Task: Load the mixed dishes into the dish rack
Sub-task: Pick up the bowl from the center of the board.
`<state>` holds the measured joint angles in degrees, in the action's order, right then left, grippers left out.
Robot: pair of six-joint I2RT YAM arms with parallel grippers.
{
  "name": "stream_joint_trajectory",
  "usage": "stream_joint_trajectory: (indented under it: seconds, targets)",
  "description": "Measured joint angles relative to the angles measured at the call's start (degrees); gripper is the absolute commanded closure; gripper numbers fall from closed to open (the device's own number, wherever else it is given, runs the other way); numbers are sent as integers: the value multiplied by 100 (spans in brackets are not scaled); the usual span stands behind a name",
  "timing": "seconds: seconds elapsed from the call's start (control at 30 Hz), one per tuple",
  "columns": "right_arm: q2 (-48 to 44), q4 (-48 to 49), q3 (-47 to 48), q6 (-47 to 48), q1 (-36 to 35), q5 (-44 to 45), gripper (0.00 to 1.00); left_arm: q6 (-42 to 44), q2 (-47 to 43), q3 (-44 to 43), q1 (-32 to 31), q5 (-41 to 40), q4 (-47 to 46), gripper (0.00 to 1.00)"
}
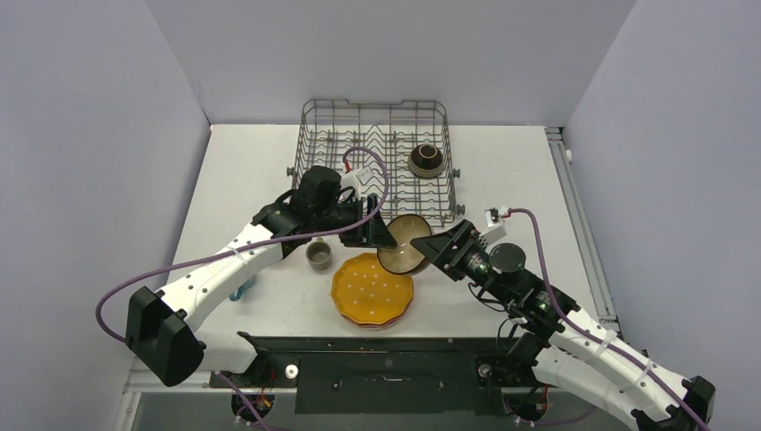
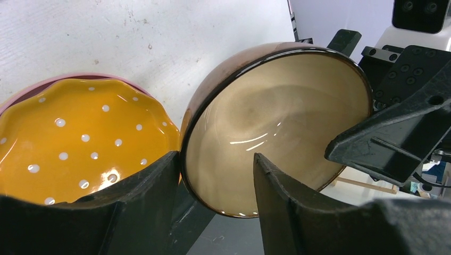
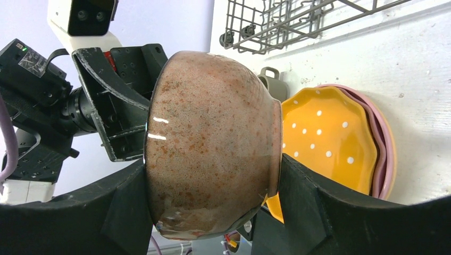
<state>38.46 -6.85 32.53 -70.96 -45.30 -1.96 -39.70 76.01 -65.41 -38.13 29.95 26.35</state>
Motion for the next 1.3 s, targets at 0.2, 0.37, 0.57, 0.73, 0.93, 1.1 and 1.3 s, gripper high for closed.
stream_joint_trajectory:
  seconds: [0.2, 0.37, 0.57, 0.73, 0.93, 1.1, 1.3]
  targets:
    - [0, -96, 4, -79, 22, 44, 100, 13, 0, 0, 4, 2, 11, 50]
    - [0, -127, 48, -254, 28, 70, 100, 11, 0, 0, 4, 17, 7, 49]
    - [0, -136, 201, -501, 28, 72, 100, 11, 0, 0, 4, 44, 4, 50]
    - [4, -136, 216, -809, 28, 72, 100, 4, 22, 0, 4, 109, -11, 55]
    - [66, -275, 293, -1145, 28, 170, 100, -9, 103, -20, 4, 221, -9, 69]
    - [168, -577, 520, -1294, 28, 251, 100, -15, 192, -153, 17, 286, 20, 83]
    - [210, -721, 599, -1349, 22, 236, 100, -52, 330, -302, 44, 337, 223, 96]
